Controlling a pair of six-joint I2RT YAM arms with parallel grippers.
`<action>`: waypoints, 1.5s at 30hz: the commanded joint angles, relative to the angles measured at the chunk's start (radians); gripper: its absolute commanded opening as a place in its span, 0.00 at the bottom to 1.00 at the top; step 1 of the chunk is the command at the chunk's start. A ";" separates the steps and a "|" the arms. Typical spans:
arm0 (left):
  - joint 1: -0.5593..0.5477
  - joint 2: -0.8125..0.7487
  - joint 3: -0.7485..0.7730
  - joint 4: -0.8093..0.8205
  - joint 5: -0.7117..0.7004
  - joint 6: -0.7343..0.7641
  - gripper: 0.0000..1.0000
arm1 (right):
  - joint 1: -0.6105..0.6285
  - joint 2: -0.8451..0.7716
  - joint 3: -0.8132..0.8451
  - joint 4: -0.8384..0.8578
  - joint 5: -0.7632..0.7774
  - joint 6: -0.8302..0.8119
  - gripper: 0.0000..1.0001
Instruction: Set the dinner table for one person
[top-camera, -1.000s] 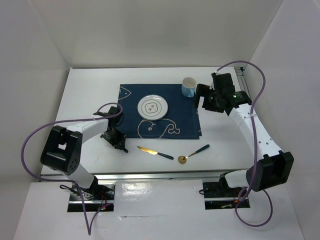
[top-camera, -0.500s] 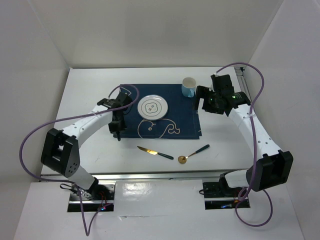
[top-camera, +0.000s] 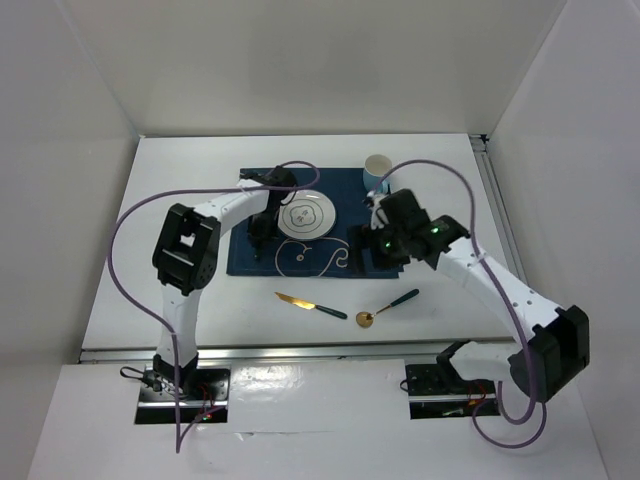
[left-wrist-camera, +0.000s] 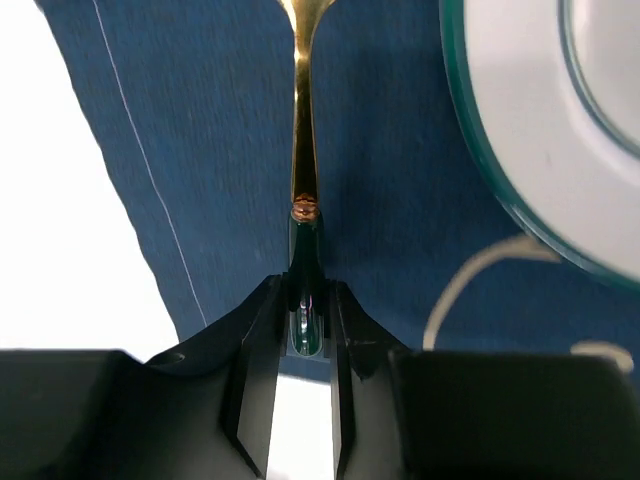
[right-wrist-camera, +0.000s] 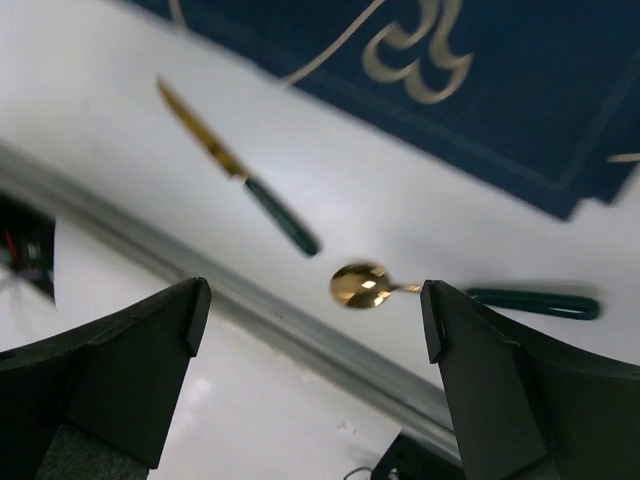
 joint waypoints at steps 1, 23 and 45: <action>0.021 0.027 0.062 -0.030 -0.004 0.051 0.00 | 0.161 0.012 -0.071 0.085 0.018 0.041 1.00; 0.074 0.185 0.259 -0.055 0.077 0.040 0.00 | 0.539 0.371 -0.142 0.324 0.343 0.050 0.70; 0.074 0.024 0.556 -0.300 0.025 0.002 0.58 | 0.566 0.344 -0.047 0.232 0.403 0.010 0.00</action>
